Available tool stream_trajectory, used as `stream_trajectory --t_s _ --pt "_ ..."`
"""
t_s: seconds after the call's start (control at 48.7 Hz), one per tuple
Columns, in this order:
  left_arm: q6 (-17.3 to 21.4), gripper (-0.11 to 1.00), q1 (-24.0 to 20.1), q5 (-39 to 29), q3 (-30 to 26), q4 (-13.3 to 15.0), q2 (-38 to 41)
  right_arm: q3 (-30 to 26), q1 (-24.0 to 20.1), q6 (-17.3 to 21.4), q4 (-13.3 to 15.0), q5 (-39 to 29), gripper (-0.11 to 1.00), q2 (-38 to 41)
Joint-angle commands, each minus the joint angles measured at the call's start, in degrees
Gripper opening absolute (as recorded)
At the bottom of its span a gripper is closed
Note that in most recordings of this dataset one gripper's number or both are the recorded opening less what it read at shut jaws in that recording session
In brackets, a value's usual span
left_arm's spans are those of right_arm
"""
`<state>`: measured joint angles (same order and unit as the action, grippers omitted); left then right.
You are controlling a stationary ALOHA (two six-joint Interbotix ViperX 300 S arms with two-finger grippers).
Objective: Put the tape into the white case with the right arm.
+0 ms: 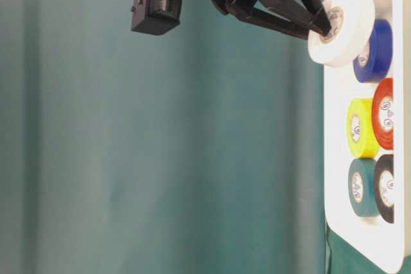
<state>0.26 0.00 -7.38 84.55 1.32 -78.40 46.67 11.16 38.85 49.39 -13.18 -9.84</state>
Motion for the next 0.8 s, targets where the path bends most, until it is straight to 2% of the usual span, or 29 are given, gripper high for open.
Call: stream_trajectory --t_s 0.0,0.082,0.205,0.226,0.329,0.534,0.781 --pt "0.0 0.0 0.0 0.53 -0.79 0.0 0.44 -0.53 0.09 0.18 0.0 -0.18 0.11 -0.62" --pt "0.0 0.0 -0.09 0.53 -0.79 0.0 0.44 -0.18 0.09 0.18 0.0 -0.35 0.31 -0.62" --pt "0.0 0.0 -0.09 0.62 -0.79 0.0 0.44 0.26 0.09 0.18 0.0 -0.09 0.69 -0.62" --pt "0.0 0.0 -0.09 0.53 -0.79 0.0 0.44 0.35 0.09 0.18 0.0 0.0 0.71 -0.53" --pt "0.0 0.0 0.0 0.53 -0.79 0.0 0.44 0.35 0.09 0.18 0.0 0.18 0.64 -0.62" --pt "0.0 0.0 -0.09 0.53 -0.7 0.0 0.44 1.58 0.09 0.18 0.0 -0.09 0.64 -2.11" --pt "0.0 0.0 -0.09 0.53 -0.7 0.0 0.44 8.17 0.09 0.44 -0.18 0.09 0.64 -9.58"
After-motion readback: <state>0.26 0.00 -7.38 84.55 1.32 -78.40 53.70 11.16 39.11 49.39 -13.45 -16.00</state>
